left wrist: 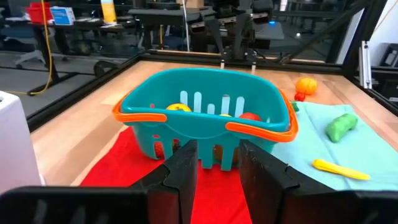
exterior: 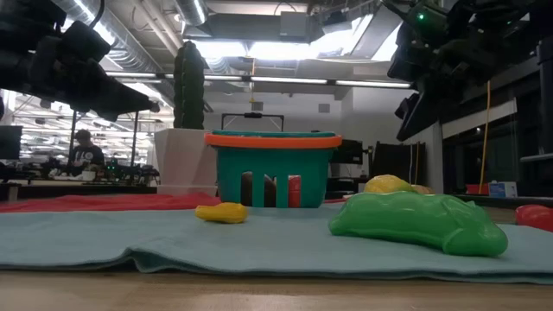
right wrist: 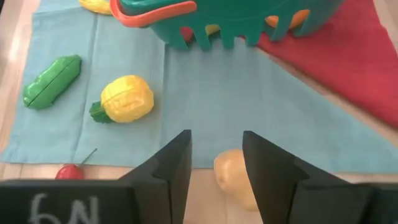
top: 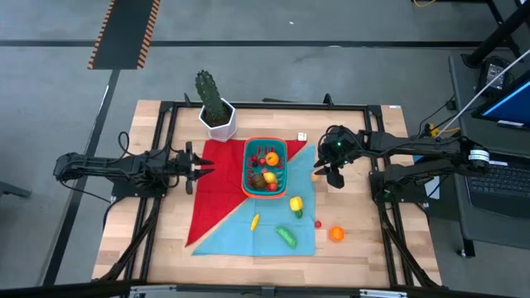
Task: Pick and placing Produce into tupperware
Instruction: Put the potato into the blue bin
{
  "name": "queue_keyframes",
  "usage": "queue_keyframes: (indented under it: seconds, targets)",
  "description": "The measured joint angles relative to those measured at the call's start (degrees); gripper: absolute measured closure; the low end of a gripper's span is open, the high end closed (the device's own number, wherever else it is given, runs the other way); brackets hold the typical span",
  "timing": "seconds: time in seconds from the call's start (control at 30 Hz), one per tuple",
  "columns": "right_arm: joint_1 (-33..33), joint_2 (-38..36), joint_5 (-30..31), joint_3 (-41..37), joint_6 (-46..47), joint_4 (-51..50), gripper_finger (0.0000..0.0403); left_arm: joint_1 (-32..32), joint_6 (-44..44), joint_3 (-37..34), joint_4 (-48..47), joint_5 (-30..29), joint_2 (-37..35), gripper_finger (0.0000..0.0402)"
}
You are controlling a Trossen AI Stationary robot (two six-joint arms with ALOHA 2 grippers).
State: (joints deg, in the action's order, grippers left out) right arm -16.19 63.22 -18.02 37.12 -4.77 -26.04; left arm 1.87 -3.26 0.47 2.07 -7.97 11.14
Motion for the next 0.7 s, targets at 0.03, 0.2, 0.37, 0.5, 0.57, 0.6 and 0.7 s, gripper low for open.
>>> queue_keyframes:
  seconds: [0.03, 0.2, 0.37, 0.5, 0.57, 0.6, 0.7]
  targets:
    - [0.0, 0.0, 0.0, 0.0, 0.0, 0.0, 0.0253, 0.0, 0.0, 0.0, 0.0, 0.0, 0.0, 0.0293]
    - [0.0, 0.0, 0.0, 0.0, -1.8, 0.0, 0.0203, 0.0, 0.0, 0.0, 0.0, 0.0, 0.0, 0.0289]
    - [0.0, 0.0, 0.0, 0.0, -3.3, -0.9, 0.0148, 0.0, -0.1, 0.0, 0.0, 0.0, 0.0, 0.0295]
    - [0.0, 0.0, 0.0, 0.0, -3.2, -2.8, 0.0119, 0.0, -0.3, 0.0, 0.0, 0.0, 0.0, 0.0303]
    - [0.0, 0.0, 0.0, 0.0, -3.0, -3.3, 0.0111, 0.0, -0.7, 0.0, 0.0, 0.0, 0.0, 0.0307]
    - [0.0, 0.0, 0.0, 0.0, -3.0, -3.2, 0.0110, 0.0, -1.0, 0.0, 0.0, 0.0, 0.0, 0.0309]
    - [0.0, 0.0, 0.0, 0.0, -3.1, -3.2, 0.0108, 0.0, -1.2, 0.0, 0.0, 0.0, 0.0, 0.0314]
